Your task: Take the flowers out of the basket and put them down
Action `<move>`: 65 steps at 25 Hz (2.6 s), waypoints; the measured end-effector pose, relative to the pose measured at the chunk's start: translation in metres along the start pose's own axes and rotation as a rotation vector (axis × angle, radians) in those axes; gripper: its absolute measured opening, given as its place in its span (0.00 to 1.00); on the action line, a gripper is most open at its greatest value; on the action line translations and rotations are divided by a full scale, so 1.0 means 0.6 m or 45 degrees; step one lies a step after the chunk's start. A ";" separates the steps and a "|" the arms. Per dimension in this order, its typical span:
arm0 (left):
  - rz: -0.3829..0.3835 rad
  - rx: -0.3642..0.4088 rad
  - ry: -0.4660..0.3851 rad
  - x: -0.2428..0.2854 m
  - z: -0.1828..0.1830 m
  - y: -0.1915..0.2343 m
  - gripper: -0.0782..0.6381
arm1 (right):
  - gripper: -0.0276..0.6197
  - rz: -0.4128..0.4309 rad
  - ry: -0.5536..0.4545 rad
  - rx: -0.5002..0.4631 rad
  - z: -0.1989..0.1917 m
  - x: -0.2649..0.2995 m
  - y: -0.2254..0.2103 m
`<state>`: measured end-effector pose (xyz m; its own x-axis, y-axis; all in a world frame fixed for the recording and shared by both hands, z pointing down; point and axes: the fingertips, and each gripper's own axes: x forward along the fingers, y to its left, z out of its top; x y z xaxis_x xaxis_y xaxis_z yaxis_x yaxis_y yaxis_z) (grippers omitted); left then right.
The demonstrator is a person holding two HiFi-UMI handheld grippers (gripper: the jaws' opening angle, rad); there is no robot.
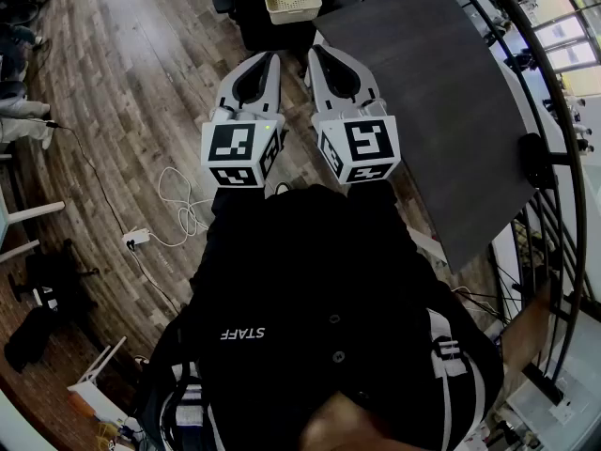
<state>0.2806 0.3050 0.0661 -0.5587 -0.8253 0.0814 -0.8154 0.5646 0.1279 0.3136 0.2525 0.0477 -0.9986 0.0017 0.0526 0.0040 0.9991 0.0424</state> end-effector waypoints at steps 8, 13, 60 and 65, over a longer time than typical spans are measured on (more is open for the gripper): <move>0.007 -0.045 0.020 -0.020 -0.019 0.053 0.11 | 0.06 -0.034 -0.020 0.058 -0.008 0.021 0.028; 0.020 -0.093 0.024 -0.029 -0.028 0.087 0.11 | 0.06 -0.042 0.007 0.063 -0.026 0.035 0.044; 0.212 -0.260 0.438 0.693 -0.262 0.551 0.11 | 0.06 -0.068 0.488 0.243 -0.337 0.807 -0.338; 0.199 -0.267 0.516 0.773 -0.369 0.607 0.11 | 0.06 -0.103 0.558 0.257 -0.469 0.891 -0.360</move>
<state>-0.2421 0.1269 0.3691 -0.5343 -0.6895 0.4889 -0.6548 0.7034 0.2764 -0.2062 0.0255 0.3474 -0.8790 -0.0507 0.4742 -0.1261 0.9837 -0.1286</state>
